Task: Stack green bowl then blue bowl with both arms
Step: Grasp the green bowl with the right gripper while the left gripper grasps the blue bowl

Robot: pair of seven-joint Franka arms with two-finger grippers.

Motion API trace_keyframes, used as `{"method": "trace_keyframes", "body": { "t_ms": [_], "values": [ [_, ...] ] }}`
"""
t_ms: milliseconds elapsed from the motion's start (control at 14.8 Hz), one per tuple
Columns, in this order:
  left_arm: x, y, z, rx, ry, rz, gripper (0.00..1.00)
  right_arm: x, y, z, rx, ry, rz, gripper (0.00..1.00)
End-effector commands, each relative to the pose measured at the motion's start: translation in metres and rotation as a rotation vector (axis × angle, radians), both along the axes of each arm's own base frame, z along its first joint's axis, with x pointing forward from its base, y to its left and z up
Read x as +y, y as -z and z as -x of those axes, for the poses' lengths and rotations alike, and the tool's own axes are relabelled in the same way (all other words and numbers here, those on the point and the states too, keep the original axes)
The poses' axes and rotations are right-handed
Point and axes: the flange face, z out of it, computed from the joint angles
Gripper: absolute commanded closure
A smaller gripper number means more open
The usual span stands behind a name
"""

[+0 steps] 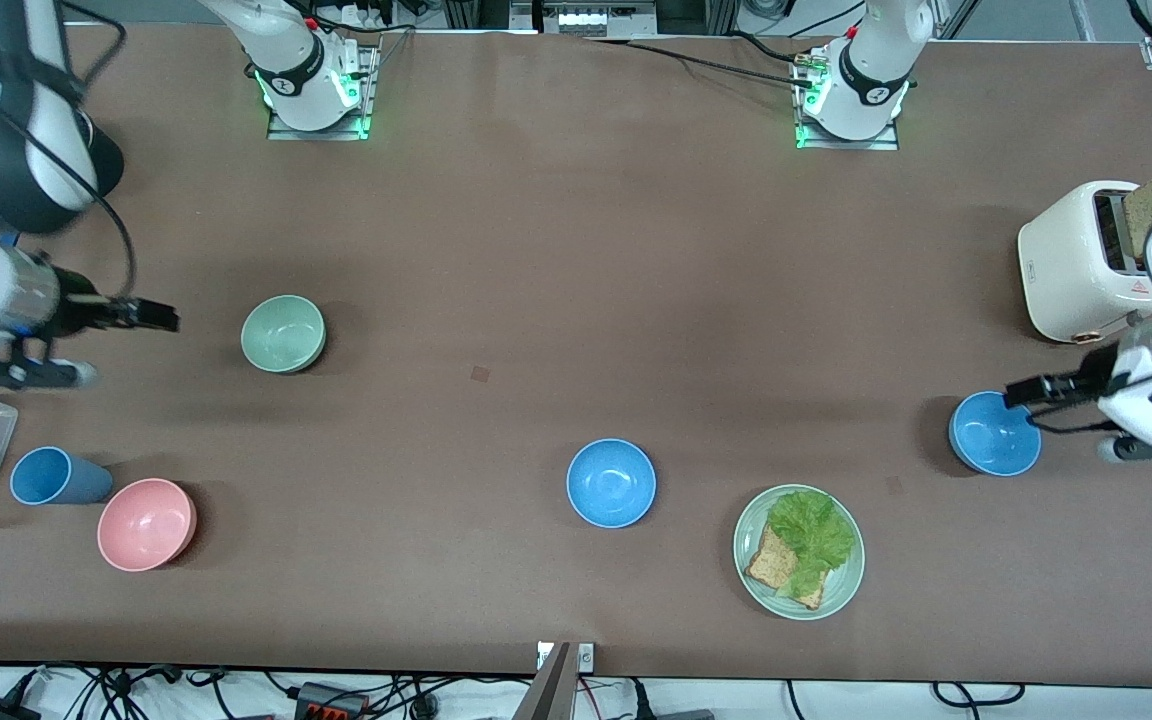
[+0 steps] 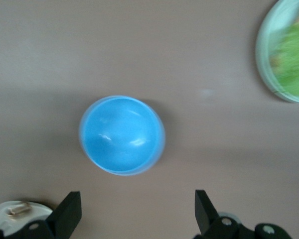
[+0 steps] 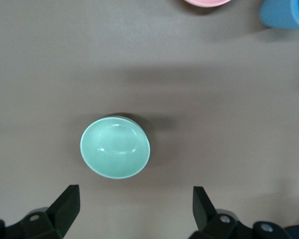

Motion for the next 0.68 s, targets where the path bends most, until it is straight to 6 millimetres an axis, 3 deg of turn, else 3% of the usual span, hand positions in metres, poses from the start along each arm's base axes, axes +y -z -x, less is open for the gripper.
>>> {"method": "trace_keyframes", "body": {
  "t_ms": [0, 135, 338, 609],
  "values": [
    [0.044, 0.030, -0.026, -0.013, 0.071, -0.018, 0.00, 0.003, 0.051, -0.011, 0.054, -0.016, -0.015, 0.00],
    [0.068, 0.053, -0.035, -0.043, 0.101, -0.017, 0.00, 0.006, 0.087, -0.010, 0.091, -0.021, -0.014, 0.00],
    [0.072, 0.080, -0.044, -0.106, 0.116, -0.032, 0.06, 0.008, 0.130, 0.003, 0.114, -0.023, -0.013, 0.00],
    [0.097, 0.116, -0.035, -0.118, 0.084, -0.026, 0.15, 0.008, 0.185, 0.012, 0.132, -0.023, -0.010, 0.01]
  ]
}}
